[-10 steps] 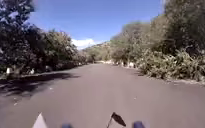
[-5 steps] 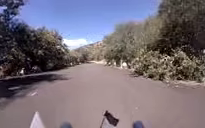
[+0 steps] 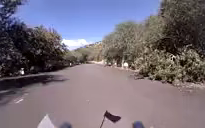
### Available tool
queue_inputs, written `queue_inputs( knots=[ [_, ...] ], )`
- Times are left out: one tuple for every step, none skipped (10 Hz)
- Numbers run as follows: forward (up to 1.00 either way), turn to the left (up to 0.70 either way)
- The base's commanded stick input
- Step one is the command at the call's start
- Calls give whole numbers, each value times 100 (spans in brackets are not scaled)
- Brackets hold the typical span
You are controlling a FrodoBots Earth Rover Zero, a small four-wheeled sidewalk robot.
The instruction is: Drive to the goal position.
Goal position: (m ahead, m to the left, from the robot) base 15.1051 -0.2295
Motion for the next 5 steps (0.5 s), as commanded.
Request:
queue_inputs(
  knots=[
    [85,0],
    [85,0],
    [85,0],
    [85,0],
    [85,0]
  ],
)
